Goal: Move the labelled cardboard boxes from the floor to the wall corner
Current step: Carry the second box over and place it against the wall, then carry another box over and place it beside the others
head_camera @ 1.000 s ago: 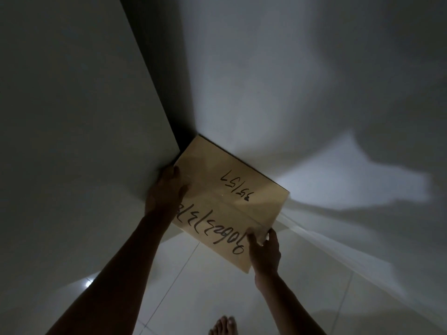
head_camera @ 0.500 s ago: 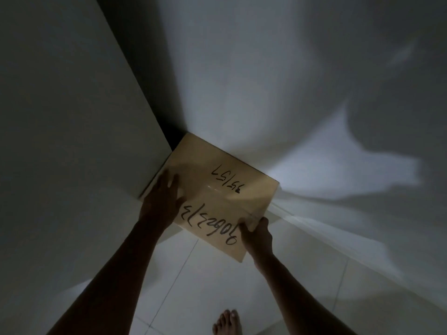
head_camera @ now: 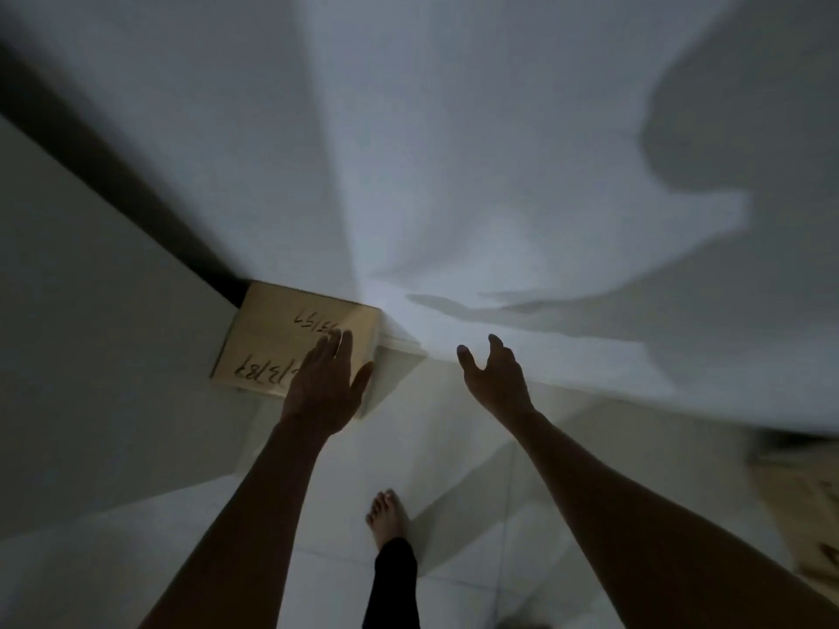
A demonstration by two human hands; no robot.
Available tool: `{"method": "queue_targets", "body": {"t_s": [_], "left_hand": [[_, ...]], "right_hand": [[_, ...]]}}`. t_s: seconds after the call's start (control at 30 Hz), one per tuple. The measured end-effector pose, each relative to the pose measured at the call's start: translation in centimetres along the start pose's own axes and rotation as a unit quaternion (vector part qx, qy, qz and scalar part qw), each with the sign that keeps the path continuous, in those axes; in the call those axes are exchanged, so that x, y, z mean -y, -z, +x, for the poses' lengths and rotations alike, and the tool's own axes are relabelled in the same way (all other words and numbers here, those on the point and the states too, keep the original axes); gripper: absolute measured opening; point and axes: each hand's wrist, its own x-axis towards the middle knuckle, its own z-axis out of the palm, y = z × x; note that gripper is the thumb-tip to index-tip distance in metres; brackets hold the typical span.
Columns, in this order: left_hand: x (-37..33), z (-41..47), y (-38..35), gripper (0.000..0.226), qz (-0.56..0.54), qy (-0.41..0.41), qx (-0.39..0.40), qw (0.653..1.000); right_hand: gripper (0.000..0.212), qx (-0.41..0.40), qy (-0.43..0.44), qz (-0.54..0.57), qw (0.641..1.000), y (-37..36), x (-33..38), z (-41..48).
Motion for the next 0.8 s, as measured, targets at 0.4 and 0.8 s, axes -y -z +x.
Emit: {"method": "queue_targets", "body": {"t_s": [0.4, 0.8], "left_hand": [[-35.2, -19.3, -4.5, 0.072, 0.096, -0.201, 0.074, 0.972], [-66.2, -28.2, -16.0, 0.067, 0.155, -0.391, 0.164, 0.893]], "right_hand": [[0.086, -0.165, -0.052, -0.016, 0.985, 29.4, -28.0, -21.6], [0.085, -0.284, -0.262, 0.136, 0.912, 44.8, -54.9, -32.9]]}}
